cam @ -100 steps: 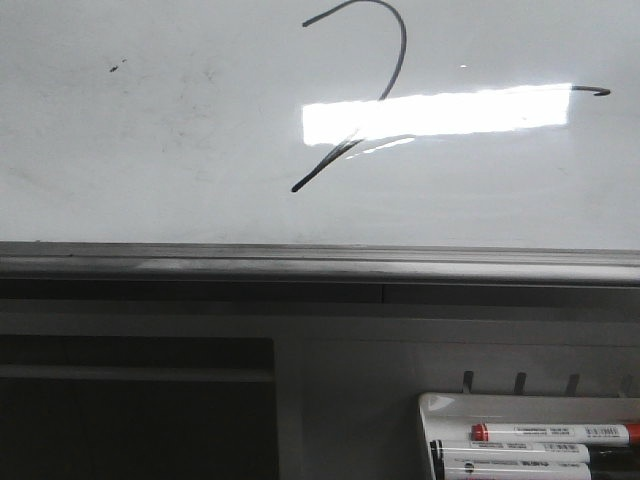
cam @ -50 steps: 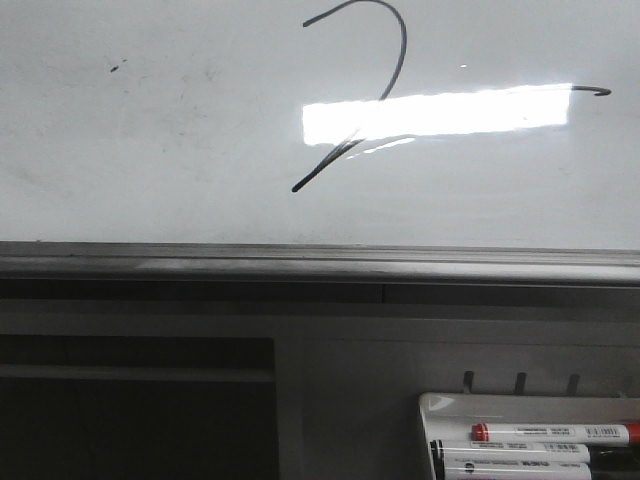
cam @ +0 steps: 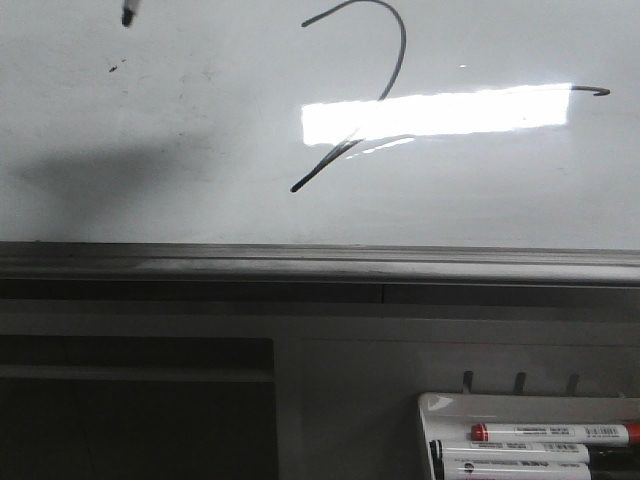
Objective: Write number 2 on whiteboard
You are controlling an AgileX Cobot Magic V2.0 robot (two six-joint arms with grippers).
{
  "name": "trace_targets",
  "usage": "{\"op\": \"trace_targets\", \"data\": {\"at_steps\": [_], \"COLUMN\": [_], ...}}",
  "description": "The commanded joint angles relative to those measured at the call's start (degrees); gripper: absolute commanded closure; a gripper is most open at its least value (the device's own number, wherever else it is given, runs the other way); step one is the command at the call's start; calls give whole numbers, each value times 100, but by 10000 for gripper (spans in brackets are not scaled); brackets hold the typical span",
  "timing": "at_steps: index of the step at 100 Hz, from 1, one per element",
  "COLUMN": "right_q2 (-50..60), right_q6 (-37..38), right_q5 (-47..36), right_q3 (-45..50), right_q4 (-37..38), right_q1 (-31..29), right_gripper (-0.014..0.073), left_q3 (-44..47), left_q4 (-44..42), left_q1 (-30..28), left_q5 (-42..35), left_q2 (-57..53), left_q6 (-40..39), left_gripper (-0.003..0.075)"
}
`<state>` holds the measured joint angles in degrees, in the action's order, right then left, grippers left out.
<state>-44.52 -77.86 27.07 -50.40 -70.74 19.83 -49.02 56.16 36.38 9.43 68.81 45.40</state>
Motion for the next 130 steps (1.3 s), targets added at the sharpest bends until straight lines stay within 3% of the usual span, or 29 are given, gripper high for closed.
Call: {"op": "trace_targets", "data": {"at_steps": [1,18,50,89,96,115,130], "right_q2": [317,577,599,582,582,582,582], "right_q6": [76,119,119,119,119,119,119], "right_q5": [3,98,369,505,528,592,633], "right_q3": [251,743,772,782,782,782,782], "right_q4": [-154,-154,-154,-201,-242,-251,-256], "right_q1": [-193,-204,-204,-204,-204,-204,-204], "right_gripper": [669,665,664,665,665,664,664], "left_q3": [-254,-528,-706,-706,-706,-706,-706], "left_q4": [423,683,1393,1491,1491,1491,1445], "left_q1": [6,6,-1,-104,-104,-104,-104], "left_q5": [-564,-871,-1504,-1403,-1393,-1436,-1456], "left_q2": [256,898,1404,1594,1594,1603,1603], "left_q6": [-52,-52,-52,-52,-52,-52,-52], "left_gripper": [741,741,741,734,685,444,419]}}
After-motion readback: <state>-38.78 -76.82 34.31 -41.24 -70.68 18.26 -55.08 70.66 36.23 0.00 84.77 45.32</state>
